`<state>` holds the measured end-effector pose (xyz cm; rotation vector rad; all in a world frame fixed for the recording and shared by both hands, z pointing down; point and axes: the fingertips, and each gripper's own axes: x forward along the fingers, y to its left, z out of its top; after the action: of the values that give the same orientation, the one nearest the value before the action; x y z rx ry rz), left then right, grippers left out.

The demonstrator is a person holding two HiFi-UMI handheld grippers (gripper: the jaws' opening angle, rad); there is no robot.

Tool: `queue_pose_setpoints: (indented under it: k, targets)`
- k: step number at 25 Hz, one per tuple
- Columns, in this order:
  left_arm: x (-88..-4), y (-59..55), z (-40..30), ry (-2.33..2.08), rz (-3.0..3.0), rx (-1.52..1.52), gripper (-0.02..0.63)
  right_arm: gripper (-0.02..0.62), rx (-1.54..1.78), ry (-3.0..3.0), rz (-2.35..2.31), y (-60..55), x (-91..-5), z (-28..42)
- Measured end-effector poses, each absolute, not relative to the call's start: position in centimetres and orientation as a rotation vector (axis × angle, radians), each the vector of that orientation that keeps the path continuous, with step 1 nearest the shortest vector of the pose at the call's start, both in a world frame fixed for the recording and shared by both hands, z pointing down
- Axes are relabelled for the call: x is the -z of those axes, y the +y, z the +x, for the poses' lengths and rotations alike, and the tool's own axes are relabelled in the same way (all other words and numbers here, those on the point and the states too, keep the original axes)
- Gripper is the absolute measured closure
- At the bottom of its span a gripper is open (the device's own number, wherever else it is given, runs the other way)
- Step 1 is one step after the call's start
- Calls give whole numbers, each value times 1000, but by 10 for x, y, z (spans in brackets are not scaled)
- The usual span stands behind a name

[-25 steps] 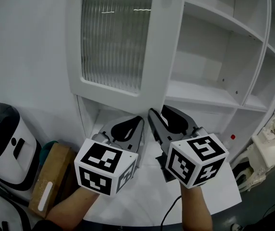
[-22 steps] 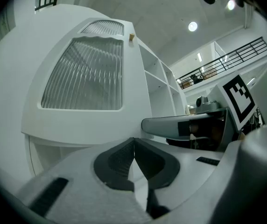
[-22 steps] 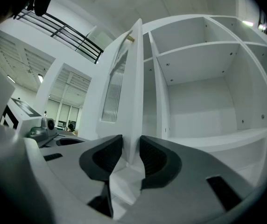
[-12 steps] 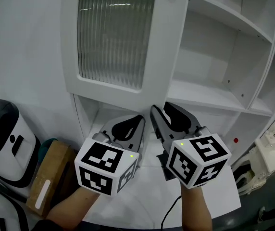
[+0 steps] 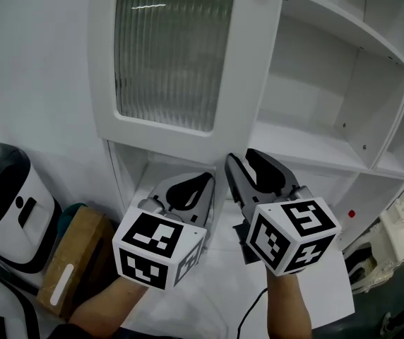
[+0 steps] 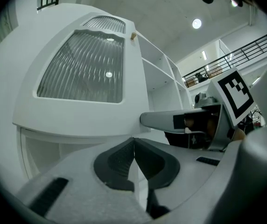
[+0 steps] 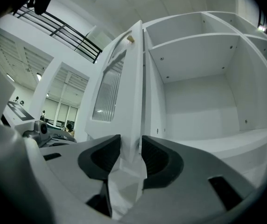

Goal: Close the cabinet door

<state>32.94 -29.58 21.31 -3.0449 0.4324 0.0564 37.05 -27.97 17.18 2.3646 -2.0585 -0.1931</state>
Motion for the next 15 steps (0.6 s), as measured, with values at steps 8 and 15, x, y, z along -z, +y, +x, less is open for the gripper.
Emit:
queue_pose_setpoints:
  k: [8, 15]
  targets:
    - [-214, -301, 334, 447, -3041, -51, 594, 448, 193, -2043, 2364, -288, -172, 381]
    - [-217, -303, 340, 447, -3049, -42, 594, 448, 197, -2037, 2370, -295, -171, 388]
